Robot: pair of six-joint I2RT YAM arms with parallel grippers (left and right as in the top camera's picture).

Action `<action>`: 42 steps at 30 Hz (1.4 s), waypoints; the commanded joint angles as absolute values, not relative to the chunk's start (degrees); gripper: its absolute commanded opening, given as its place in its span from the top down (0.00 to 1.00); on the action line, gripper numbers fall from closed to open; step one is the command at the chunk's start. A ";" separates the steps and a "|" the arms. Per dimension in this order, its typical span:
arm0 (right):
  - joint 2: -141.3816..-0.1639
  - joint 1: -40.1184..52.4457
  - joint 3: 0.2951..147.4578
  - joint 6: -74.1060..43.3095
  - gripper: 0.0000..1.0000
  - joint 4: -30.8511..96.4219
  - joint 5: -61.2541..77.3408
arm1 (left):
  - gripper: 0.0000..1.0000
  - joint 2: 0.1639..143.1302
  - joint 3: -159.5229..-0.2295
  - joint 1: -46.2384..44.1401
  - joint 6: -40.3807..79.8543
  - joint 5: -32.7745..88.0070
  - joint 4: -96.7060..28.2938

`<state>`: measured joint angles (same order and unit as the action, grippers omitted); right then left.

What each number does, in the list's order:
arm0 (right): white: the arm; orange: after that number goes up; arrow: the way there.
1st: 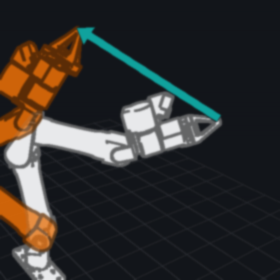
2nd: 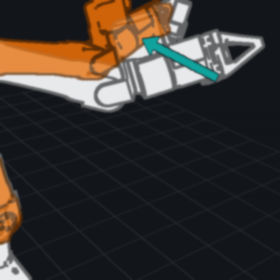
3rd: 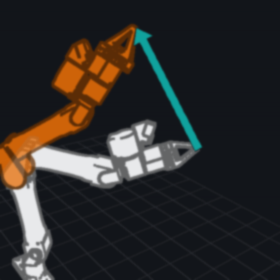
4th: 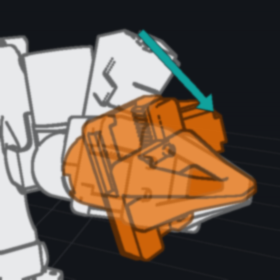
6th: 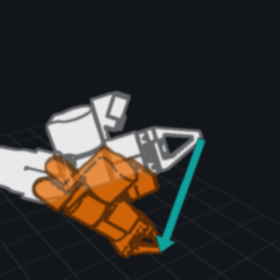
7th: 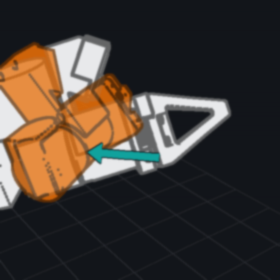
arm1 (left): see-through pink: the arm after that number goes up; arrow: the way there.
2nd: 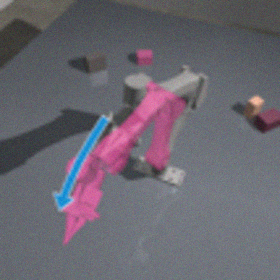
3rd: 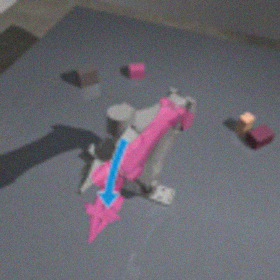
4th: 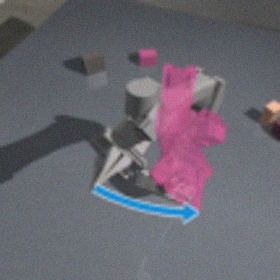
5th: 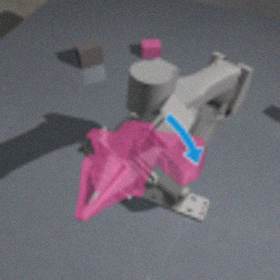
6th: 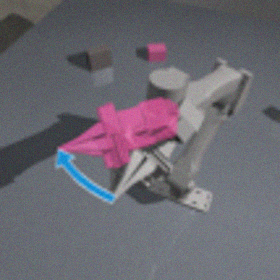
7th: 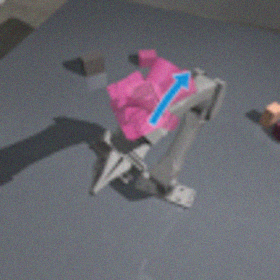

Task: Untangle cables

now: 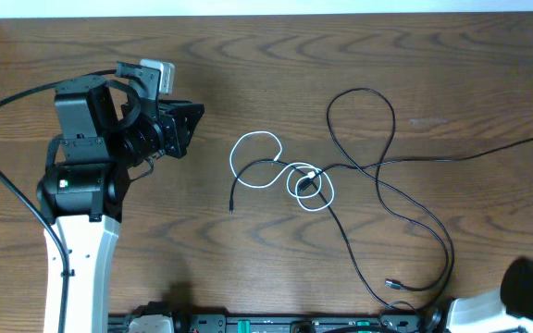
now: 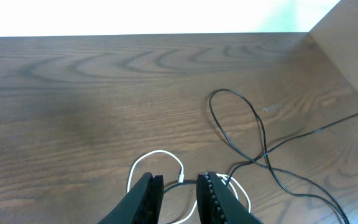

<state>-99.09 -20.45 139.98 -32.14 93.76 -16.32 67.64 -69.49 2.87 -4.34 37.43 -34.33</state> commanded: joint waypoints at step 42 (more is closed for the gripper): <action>-122.91 17.21 116.42 -69.84 0.17 90.80 -21.98 | 0.76 67.61 -69.43 2.76 -5.56 38.37 -35.88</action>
